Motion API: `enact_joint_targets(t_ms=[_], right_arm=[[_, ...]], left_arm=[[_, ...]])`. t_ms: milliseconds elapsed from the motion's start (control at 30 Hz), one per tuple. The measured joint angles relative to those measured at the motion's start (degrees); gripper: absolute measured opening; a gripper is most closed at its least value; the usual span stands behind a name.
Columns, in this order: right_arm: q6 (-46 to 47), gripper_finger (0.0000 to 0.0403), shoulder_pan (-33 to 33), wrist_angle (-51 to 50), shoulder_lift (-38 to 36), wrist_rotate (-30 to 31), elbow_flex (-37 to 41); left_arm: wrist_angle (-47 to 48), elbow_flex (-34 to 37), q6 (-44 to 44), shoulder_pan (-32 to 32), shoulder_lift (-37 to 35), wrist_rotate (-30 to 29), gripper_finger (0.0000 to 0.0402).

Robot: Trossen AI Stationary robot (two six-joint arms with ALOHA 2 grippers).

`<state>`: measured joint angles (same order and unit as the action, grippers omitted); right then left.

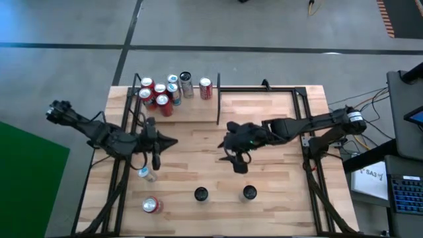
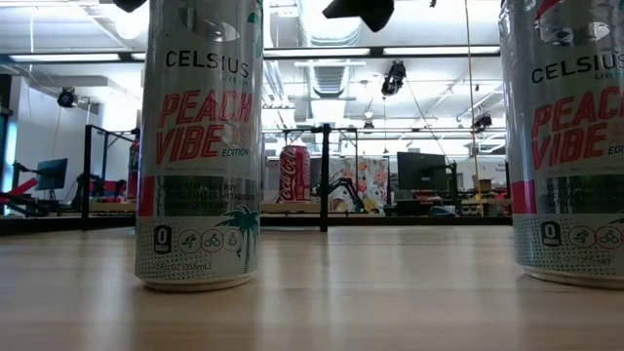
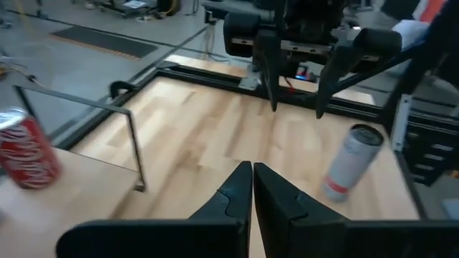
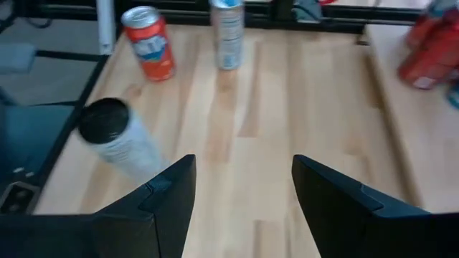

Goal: Place canned beverage on shelf
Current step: Adjust the red dark soda can on the shelf

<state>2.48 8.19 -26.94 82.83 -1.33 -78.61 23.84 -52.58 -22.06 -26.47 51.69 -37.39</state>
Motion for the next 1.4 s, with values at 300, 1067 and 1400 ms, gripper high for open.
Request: enact_joint_targets(t_ms=[300, 1067, 1400], right_arm=[[2.29, 0.0219, 7.08, -0.53, -0.02, 4.6, 0.26], [1.55, 0.0219, 21.46, 12.97, -0.09, 17.13, 10.97], [3.25, 0.0219, 22.07, 16.53, -0.11, 20.97, 13.22]], left_arm=[[-2.39, 0.0, -2.8, -3.42, 4.84, 0.44, 0.0], [4.41, -6.58, -12.23, -8.99, 13.62, 0.45, 0.0], [20.79, -7.22, -21.18, -5.58, 12.65, -10.03, 0.0]])
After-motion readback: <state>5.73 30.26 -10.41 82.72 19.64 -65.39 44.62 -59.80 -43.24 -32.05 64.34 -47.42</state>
